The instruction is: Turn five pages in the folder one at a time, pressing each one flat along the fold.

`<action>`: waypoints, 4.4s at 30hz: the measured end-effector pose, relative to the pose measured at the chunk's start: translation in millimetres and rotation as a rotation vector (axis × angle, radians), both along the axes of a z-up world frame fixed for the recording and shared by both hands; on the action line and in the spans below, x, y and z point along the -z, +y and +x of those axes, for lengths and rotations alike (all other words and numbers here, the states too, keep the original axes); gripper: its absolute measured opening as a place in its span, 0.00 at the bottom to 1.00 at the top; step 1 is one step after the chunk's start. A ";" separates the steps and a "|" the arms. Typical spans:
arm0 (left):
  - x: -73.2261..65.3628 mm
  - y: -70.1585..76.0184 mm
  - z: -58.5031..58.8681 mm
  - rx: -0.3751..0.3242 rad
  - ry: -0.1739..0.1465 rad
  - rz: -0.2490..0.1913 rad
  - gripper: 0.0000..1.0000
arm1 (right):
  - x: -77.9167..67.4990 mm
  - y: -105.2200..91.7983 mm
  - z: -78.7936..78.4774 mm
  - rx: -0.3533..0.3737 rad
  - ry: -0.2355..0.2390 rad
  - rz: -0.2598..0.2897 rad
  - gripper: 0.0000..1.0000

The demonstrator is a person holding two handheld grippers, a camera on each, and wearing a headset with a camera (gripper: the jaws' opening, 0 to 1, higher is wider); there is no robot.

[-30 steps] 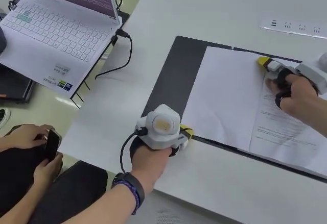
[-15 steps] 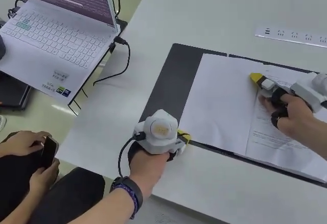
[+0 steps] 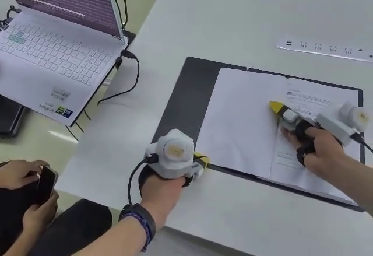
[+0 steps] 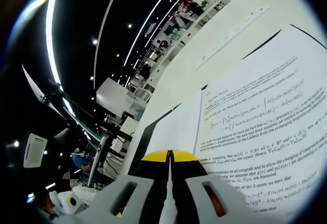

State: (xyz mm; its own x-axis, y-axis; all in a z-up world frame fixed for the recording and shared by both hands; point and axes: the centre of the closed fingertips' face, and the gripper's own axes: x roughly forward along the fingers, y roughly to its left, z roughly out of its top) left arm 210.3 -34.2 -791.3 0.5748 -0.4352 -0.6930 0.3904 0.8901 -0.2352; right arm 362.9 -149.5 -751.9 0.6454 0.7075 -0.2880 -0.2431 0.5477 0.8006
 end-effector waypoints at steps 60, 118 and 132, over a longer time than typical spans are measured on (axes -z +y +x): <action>0.6 -1.2 -1.2 0.007 -0.004 -0.013 0.00 | 27.8 -12.4 -123.0 -0.190 0.050 -0.030 0.00; -14.1 -5.6 -16.0 -0.029 0.041 -0.104 0.09 | 18.0 -30.7 -159.7 -0.190 0.104 -0.030 0.06; -43.9 -6.2 -14.1 0.033 -0.029 -0.085 0.21 | -11.1 -59.9 -159.6 -0.242 -0.035 -0.137 0.18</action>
